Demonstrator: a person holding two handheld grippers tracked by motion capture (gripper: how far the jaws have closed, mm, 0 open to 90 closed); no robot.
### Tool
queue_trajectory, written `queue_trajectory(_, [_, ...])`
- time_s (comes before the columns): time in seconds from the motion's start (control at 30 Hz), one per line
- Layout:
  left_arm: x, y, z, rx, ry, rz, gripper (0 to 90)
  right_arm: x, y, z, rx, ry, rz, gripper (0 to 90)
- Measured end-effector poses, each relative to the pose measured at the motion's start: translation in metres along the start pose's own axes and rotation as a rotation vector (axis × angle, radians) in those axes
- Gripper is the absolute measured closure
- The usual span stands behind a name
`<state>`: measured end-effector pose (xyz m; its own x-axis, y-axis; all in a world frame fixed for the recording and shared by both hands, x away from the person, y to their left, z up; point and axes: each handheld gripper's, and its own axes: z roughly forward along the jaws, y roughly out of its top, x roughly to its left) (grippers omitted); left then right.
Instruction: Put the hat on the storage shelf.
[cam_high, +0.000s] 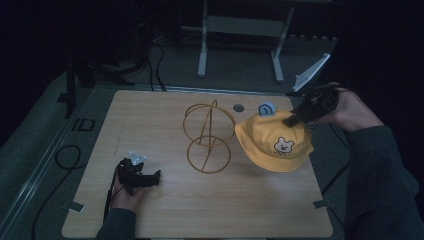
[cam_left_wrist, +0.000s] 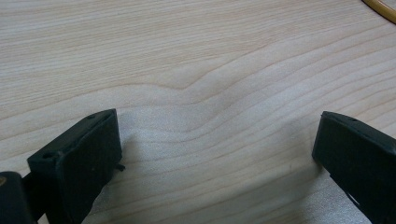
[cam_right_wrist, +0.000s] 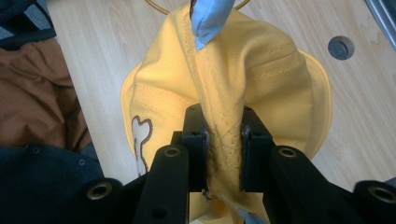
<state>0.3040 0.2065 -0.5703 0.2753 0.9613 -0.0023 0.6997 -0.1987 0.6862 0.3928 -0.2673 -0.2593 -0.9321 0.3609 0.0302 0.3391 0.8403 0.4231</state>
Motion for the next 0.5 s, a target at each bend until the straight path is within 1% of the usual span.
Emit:
queue_trajectory(0.2, [0.0000, 0.0000, 0.0001, -0.001, 0.000, 0.000, 1.2, -0.0004, 0.0030, -0.0035, -0.011, -0.010, 0.000, 76.5])
queue_trajectory(0.5, [0.0000, -0.0001, 0.0001, -0.002, 0.001, 0.000, 1.2, -0.0015, 0.0070, -0.0082, -0.026, -0.012, -0.005, 76.7])
